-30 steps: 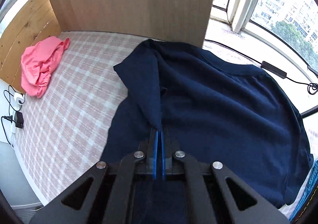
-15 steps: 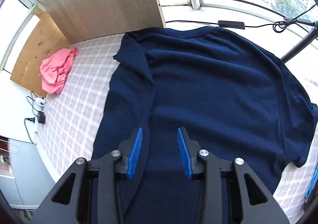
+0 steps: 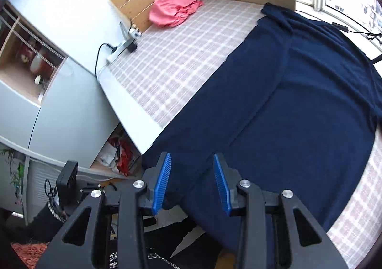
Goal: Fold clothes
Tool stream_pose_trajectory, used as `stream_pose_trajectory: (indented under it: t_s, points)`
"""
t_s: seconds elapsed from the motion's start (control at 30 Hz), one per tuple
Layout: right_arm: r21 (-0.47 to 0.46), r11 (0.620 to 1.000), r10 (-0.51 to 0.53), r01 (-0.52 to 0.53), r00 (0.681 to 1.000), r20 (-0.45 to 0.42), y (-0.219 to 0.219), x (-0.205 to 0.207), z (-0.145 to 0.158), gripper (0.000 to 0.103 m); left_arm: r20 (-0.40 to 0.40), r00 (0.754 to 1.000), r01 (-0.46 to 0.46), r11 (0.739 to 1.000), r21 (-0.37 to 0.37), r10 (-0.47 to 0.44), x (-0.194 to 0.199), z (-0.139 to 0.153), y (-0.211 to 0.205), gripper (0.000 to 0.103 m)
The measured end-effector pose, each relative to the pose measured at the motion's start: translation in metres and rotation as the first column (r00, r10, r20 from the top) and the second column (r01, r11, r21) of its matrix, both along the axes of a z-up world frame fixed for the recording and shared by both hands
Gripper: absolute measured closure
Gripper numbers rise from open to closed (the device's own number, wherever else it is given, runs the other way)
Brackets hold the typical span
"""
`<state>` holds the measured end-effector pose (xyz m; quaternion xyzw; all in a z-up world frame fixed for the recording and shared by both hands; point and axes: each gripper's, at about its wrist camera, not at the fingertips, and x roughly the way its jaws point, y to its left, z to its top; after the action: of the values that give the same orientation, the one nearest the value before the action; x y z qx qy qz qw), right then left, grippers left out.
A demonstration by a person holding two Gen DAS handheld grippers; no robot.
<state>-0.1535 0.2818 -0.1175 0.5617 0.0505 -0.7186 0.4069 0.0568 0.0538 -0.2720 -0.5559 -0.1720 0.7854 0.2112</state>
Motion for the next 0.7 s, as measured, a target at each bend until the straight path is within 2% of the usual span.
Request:
stream_pose_trajectory:
  t_s: [0.13,0.23,0.33,0.4,0.43,0.47,0.53,0.63,0.7]
  points:
    - [0.091,0.977,0.193,-0.192,0.981,-0.001,-0.1,0.073,-0.053,0.066,-0.012,1.0,0.002,1.0,0.008,-0.002,-0.002,-0.011,-0.03,0.081]
    - [0.23,0.939,0.278,-0.256,0.958,-0.071,-0.147,0.102,-0.085,0.066,-0.056,0.998,0.007,0.999,0.038,-0.004,0.008,-0.007,-0.046,0.081]
    - [0.338,0.917,0.263,-0.213,0.959,-0.108,-0.164,0.104,-0.107,0.066,-0.08,0.997,0.014,0.999,0.053,-0.009,0.011,-0.009,-0.054,0.081]
    - [0.38,0.905,0.246,-0.192,0.964,-0.098,-0.168,0.101,-0.119,0.066,-0.09,0.996,0.023,0.998,0.062,-0.018,0.01,-0.012,-0.057,0.081]
    - [0.396,0.899,0.241,-0.188,0.966,-0.09,-0.168,0.099,-0.124,0.07,-0.094,0.995,0.027,0.997,0.067,-0.021,0.009,-0.014,-0.057,0.081]
    - [0.412,0.892,0.244,-0.186,0.965,-0.092,-0.17,0.098,-0.128,0.083,-0.097,0.995,0.034,0.997,0.073,-0.026,0.007,-0.016,-0.058,0.081]
    - [0.457,0.87,0.26,-0.188,0.96,-0.101,-0.175,0.095,-0.133,0.101,-0.102,0.994,0.046,0.995,0.084,-0.037,0.0,-0.02,-0.059,0.081]
    - [0.478,0.847,0.295,-0.234,0.954,-0.056,-0.178,0.1,-0.122,0.101,-0.124,0.989,0.094,0.99,0.104,-0.081,-0.013,-0.021,-0.065,0.081]
    - [0.511,0.815,0.352,-0.273,0.934,-0.063,-0.178,0.106,-0.102,0.101,-0.15,0.98,0.144,0.984,0.103,-0.127,-0.024,-0.016,-0.059,0.081]
